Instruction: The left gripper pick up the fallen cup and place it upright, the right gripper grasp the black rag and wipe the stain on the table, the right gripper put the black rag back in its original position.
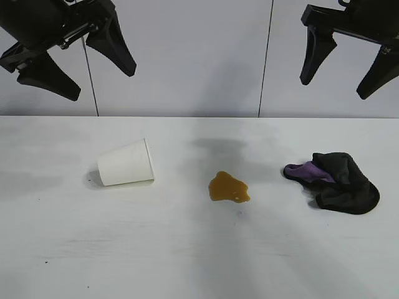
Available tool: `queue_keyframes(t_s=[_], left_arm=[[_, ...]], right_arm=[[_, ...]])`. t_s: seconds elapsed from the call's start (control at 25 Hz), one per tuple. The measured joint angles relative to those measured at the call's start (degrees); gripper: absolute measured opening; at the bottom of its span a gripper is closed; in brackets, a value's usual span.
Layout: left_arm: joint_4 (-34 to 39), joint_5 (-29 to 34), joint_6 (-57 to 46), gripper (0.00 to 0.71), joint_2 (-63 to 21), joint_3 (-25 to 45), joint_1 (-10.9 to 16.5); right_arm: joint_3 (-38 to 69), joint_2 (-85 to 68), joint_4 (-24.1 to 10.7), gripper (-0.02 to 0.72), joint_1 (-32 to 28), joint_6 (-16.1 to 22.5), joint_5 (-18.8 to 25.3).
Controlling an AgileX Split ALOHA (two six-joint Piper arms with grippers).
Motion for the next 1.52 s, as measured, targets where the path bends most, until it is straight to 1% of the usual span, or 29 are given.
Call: queue_keyframes(t_s=[0.56, 0.8, 0.92, 1.0, 1.12, 1.2, 1.32, 1.52], left_arm=[[0.0, 0.0, 0.0, 0.694, 0.0, 0.0, 0.0], [0.0, -3.1, 0.0, 0.694, 0.0, 0.0, 0.0], [0.0, -3.0, 0.3, 0.694, 0.0, 0.0, 0.0], [2.5, 0.6, 5.0, 0.694, 0.2, -1.2, 0.0], [9.2, 7.5, 19.9, 0.694, 1.2, -3.1, -0.9], [13.5, 9.3, 29.3, 0.694, 1.6, -3.3, -2.1], [17.3, 7.9, 33.6, 0.694, 2.8, -3.3, -3.4], [19.2, 3.0, 34.3, 0.694, 5.5, -3.4, -3.4]], right_arm=[[0.0, 0.0, 0.0, 0.6, 0.0, 0.0, -0.2], [0.0, 0.0, -0.1, 0.6, 0.0, 0.0, -0.2], [0.0, 0.0, -0.1, 0.6, 0.0, 0.0, -0.2], [0.0, 0.0, -0.1, 0.6, 0.0, 0.0, -0.2], [0.0, 0.0, -0.1, 0.6, 0.0, 0.0, -0.2], [0.0, 0.0, -0.1, 0.6, 0.0, 0.0, -0.2], [0.0, 0.0, -0.1, 0.6, 0.0, 0.0, -0.2], [0.0, 0.0, -0.1, 0.6, 0.0, 0.0, 0.0]])
